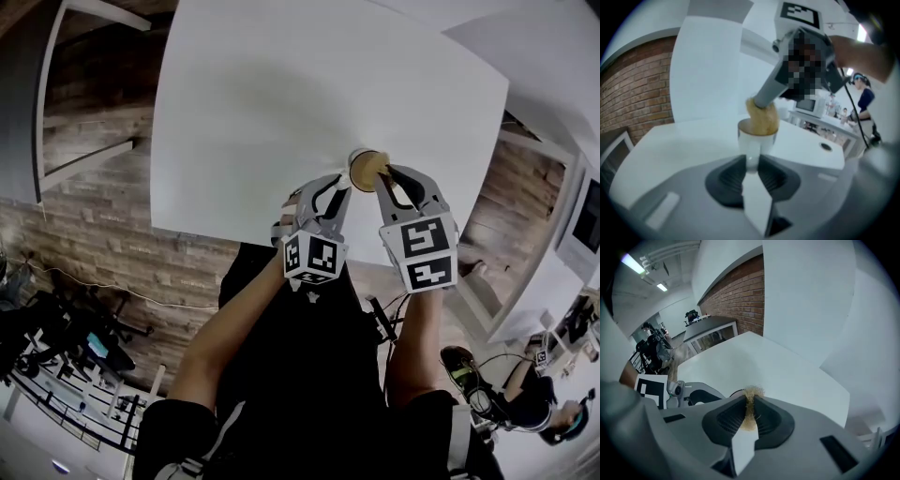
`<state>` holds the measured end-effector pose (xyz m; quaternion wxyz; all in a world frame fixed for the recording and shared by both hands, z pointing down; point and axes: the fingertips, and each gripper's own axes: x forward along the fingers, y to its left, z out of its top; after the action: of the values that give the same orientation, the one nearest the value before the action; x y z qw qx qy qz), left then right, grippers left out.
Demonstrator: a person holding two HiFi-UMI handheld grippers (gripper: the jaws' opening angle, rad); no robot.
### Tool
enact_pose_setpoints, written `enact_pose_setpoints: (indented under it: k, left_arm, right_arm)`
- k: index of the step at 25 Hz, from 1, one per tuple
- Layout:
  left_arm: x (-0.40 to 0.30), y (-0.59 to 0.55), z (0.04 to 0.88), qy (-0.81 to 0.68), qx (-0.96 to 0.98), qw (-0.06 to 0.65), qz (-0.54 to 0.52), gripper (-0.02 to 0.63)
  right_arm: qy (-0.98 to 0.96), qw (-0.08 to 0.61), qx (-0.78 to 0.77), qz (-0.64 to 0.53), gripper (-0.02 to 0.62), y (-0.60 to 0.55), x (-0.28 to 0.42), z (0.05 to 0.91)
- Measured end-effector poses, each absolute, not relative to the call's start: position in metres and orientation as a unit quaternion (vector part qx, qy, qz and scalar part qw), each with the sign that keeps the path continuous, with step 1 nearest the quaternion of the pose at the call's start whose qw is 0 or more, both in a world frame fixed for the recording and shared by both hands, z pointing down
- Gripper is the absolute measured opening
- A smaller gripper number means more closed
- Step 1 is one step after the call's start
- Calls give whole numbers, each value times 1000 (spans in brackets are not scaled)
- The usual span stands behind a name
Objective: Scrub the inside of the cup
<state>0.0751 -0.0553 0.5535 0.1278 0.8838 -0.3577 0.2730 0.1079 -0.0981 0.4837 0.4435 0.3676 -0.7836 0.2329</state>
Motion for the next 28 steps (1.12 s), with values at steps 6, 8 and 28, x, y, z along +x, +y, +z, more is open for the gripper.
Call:
enact_pose_setpoints:
  k: [6, 8, 28]
  left_arm:
    - [76, -57, 554, -357, 884, 125, 274, 78]
    - [76, -56, 554, -357, 884, 126, 274, 78]
    - [77, -53, 553, -346, 887, 106, 289, 75]
  right_arm:
    - [-771, 462, 353, 261, 43, -98, 106, 522]
    - [-763, 483, 340, 261, 43, -97, 102, 533]
    - [-789, 246, 368, 427, 41, -91, 103, 482]
